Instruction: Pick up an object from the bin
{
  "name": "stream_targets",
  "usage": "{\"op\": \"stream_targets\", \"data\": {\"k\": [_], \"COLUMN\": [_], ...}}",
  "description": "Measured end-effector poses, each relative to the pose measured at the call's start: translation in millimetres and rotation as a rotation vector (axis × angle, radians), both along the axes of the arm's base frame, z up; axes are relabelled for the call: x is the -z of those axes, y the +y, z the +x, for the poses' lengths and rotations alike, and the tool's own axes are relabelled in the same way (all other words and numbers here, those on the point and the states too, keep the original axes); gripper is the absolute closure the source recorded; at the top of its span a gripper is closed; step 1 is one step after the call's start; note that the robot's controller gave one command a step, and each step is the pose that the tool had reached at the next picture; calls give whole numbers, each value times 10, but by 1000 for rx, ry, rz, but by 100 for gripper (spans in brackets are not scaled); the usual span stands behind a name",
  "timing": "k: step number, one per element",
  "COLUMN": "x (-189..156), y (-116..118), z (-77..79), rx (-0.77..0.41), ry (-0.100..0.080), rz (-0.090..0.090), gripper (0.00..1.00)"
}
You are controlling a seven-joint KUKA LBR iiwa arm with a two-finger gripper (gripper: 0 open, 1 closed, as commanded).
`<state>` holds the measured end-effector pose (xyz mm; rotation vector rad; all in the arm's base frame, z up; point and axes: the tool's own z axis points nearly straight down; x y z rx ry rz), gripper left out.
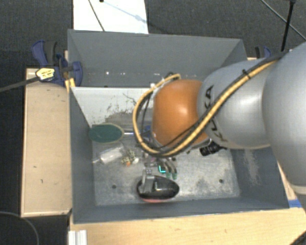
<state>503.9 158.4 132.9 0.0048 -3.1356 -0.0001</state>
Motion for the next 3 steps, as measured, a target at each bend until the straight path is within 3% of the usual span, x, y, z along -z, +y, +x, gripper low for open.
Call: {"op": "stream_targets", "data": {"k": [1, 2, 3], "x": [631, 590, -1857], "y": [-57, -51, -290], "z": [491, 486, 255], "rx": [1, 5, 36], "ry": [-18, -17, -18], "rz": [4, 4, 3], "gripper": [0, 100, 100]}}
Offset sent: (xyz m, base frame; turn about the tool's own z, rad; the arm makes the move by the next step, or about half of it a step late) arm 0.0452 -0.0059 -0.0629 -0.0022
